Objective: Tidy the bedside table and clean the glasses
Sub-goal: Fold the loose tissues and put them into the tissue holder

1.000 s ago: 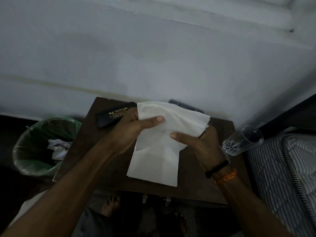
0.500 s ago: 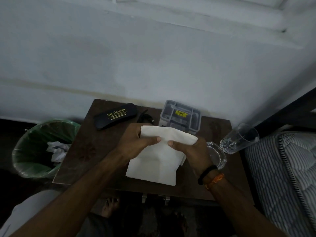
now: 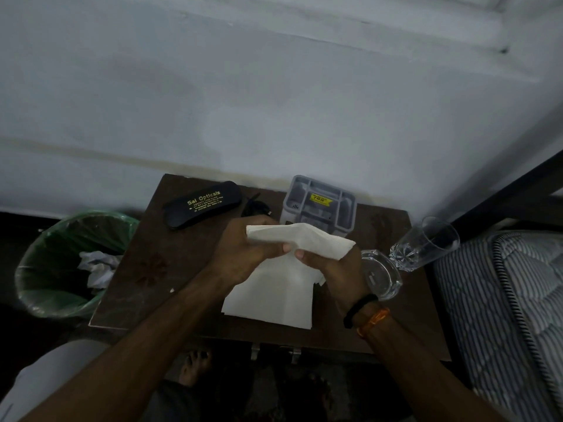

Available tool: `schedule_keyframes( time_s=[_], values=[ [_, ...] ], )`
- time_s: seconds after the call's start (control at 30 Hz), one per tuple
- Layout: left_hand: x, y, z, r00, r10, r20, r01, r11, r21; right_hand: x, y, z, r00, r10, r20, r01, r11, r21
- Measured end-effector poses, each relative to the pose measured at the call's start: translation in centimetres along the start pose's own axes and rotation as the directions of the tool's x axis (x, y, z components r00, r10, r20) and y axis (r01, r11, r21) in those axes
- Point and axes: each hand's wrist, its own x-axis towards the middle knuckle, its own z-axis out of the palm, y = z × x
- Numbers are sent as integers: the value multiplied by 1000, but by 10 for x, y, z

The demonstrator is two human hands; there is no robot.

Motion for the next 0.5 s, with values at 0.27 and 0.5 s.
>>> schedule_keyframes(
  time_s=[0.27, 0.5],
  values=[
    [6, -13, 2, 987, -162, -3, 162, 984, 71, 3, 12, -3, 990, 140, 9, -139, 990, -28],
    [14, 8, -12, 977, -199, 75, 208, 970, -123, 15, -12, -12, 991, 94, 97, -92, 996, -20]
  ],
)
